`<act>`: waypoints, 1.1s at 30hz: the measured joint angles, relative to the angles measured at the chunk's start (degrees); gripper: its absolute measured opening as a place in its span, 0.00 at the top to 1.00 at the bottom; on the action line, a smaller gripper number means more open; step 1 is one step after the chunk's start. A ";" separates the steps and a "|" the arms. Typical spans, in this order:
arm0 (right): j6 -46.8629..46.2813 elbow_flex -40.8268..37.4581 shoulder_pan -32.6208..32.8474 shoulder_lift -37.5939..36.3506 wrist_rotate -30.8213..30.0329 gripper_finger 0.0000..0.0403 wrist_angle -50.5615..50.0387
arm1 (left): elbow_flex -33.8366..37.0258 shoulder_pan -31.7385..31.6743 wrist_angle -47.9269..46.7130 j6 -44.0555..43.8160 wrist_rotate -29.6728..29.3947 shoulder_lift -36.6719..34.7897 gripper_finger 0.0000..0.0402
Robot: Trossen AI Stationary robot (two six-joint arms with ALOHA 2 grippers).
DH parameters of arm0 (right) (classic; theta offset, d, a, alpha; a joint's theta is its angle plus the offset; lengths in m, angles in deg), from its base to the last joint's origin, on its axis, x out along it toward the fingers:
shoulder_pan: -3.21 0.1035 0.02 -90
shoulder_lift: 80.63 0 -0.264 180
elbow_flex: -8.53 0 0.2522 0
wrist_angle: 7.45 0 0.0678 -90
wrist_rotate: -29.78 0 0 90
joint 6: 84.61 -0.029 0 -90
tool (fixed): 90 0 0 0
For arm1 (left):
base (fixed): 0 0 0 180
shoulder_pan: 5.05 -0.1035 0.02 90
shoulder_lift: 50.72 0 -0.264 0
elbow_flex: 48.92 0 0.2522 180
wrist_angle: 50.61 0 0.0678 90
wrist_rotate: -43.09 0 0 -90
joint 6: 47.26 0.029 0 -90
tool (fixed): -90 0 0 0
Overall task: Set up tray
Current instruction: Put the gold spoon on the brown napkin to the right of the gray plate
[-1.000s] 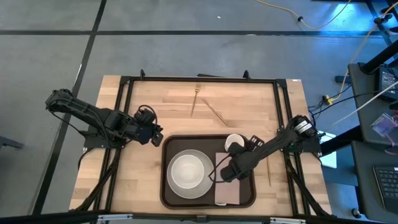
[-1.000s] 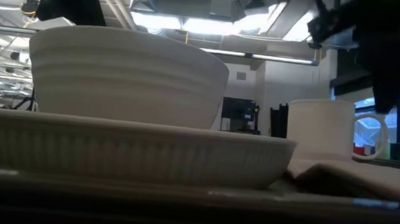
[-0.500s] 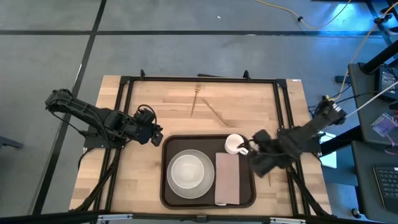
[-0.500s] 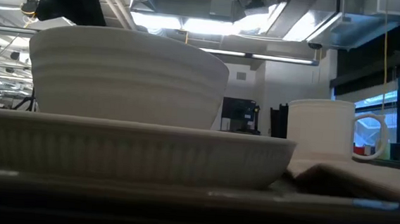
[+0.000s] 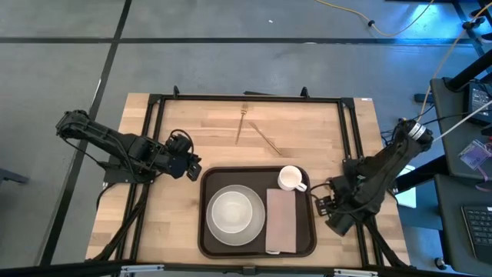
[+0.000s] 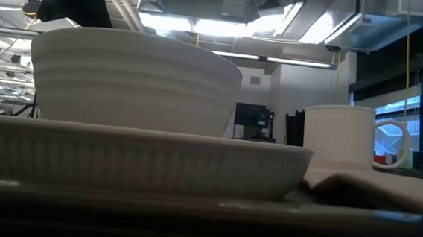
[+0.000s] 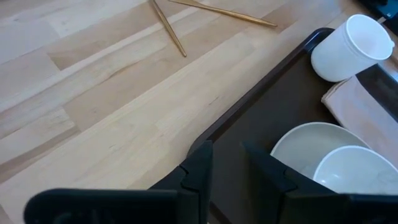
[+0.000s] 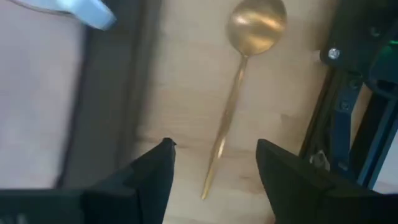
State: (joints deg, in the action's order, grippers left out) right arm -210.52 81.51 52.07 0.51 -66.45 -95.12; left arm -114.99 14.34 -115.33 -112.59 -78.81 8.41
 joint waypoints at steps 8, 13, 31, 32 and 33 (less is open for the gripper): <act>0.00 -10.75 -0.70 -0.03 3.15 0.47 5.85 | 0.00 0.00 0.00 -0.94 0.02 0.00 0.82; 0.14 -16.27 -1.14 -0.01 3.38 0.47 14.47 | 0.00 0.00 0.00 -1.41 0.03 0.00 0.83; 0.55 -26.83 -4.37 -0.41 3.34 0.48 25.74 | 0.00 0.00 0.00 -1.41 0.02 0.00 0.84; 0.55 -26.86 -4.37 -0.41 3.32 0.48 25.76 | 0.00 0.00 0.00 -1.41 0.02 0.00 0.84; 0.57 -26.86 -4.38 -0.38 3.32 0.49 25.81 | 0.00 0.00 0.00 -1.42 0.02 0.00 0.84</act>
State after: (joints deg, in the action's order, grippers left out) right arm -209.96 54.65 47.69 0.13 -63.13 -69.31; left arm -114.99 14.34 -115.33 -114.00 -78.79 8.41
